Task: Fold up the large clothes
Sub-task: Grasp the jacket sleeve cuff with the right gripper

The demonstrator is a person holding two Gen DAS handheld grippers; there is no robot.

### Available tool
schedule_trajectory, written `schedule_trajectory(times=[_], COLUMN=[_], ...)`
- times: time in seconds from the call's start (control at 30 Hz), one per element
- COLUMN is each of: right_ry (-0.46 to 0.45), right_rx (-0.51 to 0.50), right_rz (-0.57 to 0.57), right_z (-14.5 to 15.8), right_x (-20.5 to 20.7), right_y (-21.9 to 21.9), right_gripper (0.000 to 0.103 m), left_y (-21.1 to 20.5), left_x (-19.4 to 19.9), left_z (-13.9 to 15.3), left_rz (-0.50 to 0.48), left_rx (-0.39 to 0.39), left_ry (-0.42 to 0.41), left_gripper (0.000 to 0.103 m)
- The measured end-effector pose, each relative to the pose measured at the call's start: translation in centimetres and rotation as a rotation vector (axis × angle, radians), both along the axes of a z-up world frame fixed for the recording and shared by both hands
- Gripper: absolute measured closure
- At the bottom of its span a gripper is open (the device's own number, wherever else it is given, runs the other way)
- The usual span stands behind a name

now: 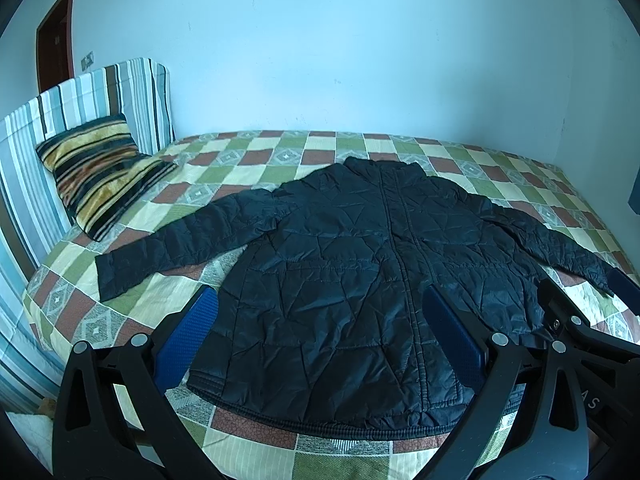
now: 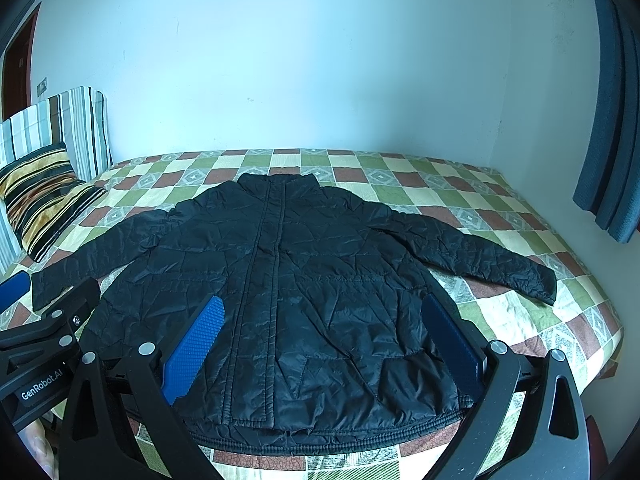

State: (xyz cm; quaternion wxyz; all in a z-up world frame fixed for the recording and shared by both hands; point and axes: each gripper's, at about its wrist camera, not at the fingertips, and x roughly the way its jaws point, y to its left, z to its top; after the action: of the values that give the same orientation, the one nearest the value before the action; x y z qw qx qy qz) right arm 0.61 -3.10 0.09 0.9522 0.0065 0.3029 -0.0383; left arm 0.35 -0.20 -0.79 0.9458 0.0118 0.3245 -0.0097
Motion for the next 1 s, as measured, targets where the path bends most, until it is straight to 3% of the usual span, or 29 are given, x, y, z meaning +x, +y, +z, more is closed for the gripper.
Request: schedule_trajectory(times=[0.07, 0.33, 0.4, 0.5, 0.67, 0.83, 0.87, 0.9, 0.93, 1.0], right_ry=[0.013, 0.053, 0.043, 0.019, 0.055, 0.097, 0.101, 0.11, 0.131, 0.153], right_rx=[0.001, 0.068, 0.114, 0.173, 0.19, 0.261, 0.277, 0.291, 0.306, 0.367], right_rz=[0.005, -0.043, -0.092, -0.178, -0.337, -0.522, -0.555, -0.584, -0.617, -0.671], right_z=[-1.7, -3.6, -4.2, -4.8, -6.4, -9.4, -10.1, -10.7, -11.4, -12.7], right_x=[0.5, 3.3, 4.1, 5.3, 7.1, 7.6, 7.5, 7.5, 7.7, 7.6], right_y=[-0.1, -3.3, -5.8, -10.2, -18.8, -28.4, -30.1, -31.4, -32.7, -35.6], right_gripper=[0.005, 0.005, 0.005, 0.005, 0.005, 0.006, 0.011, 0.026, 0.034, 0.04], left_y=[0.1, 3.5, 4.5, 6.5, 9.2, 10.9, 11.2, 11.4, 11.6, 12.1], left_x=[0.5, 5.9, 7.3, 9.5, 12.2, 13.9, 14.2, 14.4, 14.5, 14.6], left_z=[-0.5, -5.3, -6.3, -8.0, -10.4, -12.7, -13.1, -13.4, -13.6, -14.1], left_rz=[0.0, 0.063, 0.106, 0.14, 0.189, 0.275, 0.288, 0.3, 0.308, 0.331], left_rx=[-0.002, -0.023, -0.017, -0.07, -0.135, -0.108, -0.103, -0.1, -0.099, -0.09], left_ry=[0.016, 0.107, 0.116, 0.162, 0.217, 0.26, 0.268, 0.274, 0.277, 0.282], left_gripper=[0.002, 0.002, 0.002, 0.002, 0.002, 0.002, 0.002, 0.002, 0.002, 0.002])
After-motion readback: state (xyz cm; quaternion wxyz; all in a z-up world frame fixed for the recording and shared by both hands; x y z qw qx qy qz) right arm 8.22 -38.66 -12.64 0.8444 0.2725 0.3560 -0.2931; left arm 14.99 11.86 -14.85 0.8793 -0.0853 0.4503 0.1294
